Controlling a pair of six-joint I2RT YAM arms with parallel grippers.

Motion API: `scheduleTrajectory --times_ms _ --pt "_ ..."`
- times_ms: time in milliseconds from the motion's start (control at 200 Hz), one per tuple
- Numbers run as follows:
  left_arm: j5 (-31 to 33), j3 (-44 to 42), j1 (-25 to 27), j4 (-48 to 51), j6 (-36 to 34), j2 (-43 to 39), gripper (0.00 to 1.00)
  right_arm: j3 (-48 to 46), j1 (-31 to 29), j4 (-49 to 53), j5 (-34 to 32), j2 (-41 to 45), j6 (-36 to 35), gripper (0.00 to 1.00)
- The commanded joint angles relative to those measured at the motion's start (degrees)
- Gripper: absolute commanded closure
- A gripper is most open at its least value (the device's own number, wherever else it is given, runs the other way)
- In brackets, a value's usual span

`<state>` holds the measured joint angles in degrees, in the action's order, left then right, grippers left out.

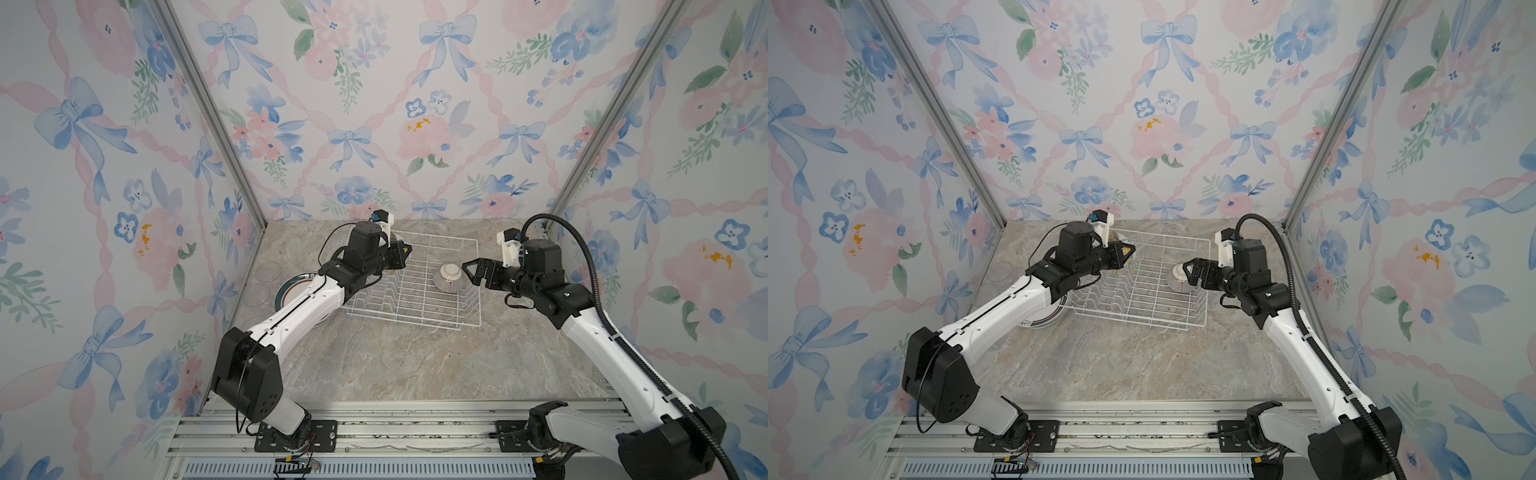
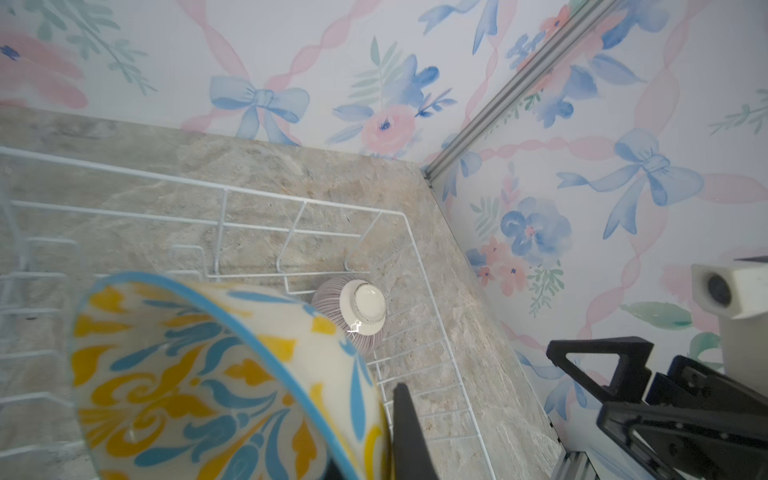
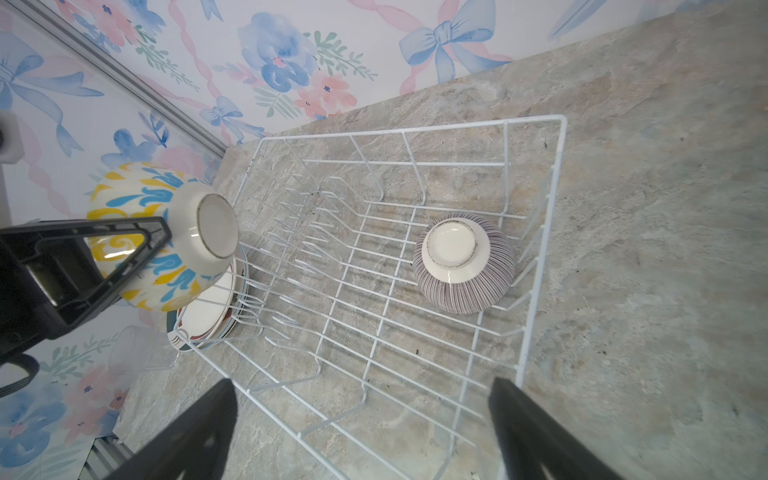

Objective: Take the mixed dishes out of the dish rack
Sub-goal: 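Lift the yellow-and-blue bowl out of the rack with the left gripper toward the plates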

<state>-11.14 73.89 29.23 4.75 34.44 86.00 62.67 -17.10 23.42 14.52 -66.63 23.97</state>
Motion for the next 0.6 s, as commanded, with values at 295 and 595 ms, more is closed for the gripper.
scheduleTrajectory --times_ms 295,595 --pt "17.82 -2.28 -13.08 4.87 -5.76 -5.45 1.00 -2.00 -0.56 1.70 -2.12 1.22 -1.16 0.03" --pt "21.50 3.81 -19.22 6.51 -9.45 4.50 1.00 -2.14 -0.56 2.64 -2.39 1.24 -1.47 0.03"
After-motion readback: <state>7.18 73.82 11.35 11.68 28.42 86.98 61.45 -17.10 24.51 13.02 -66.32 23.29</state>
